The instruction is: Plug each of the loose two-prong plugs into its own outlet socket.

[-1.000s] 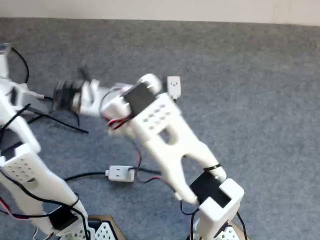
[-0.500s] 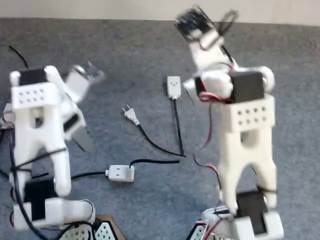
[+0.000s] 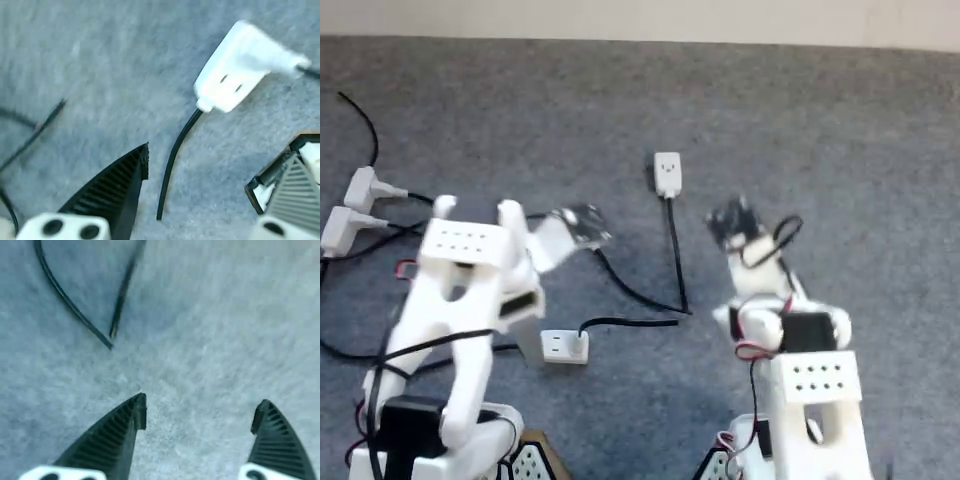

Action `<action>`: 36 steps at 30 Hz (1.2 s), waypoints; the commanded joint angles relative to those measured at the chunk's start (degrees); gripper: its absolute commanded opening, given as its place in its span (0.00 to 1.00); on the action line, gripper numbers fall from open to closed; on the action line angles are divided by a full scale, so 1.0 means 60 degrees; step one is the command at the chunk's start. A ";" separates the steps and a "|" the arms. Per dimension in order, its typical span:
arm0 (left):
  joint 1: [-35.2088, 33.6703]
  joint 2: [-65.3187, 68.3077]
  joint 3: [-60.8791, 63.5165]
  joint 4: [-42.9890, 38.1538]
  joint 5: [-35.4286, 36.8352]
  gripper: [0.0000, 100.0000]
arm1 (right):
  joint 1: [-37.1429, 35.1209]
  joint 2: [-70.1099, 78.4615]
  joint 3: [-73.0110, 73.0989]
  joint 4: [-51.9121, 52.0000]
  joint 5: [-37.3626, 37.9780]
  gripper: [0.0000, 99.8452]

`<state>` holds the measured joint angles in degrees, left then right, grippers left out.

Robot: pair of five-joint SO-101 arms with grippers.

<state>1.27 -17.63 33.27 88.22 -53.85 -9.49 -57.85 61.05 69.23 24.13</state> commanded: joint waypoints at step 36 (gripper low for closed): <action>-0.3758 0.0271 -0.1048 -0.5568 0.0469 0.00 | 0.0403 -0.0608 0.4183 -0.3993 0.0073 0.32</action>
<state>-14.73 -17.10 36.26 54.29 -51.56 -7.65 -60.66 86.37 46.29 24.13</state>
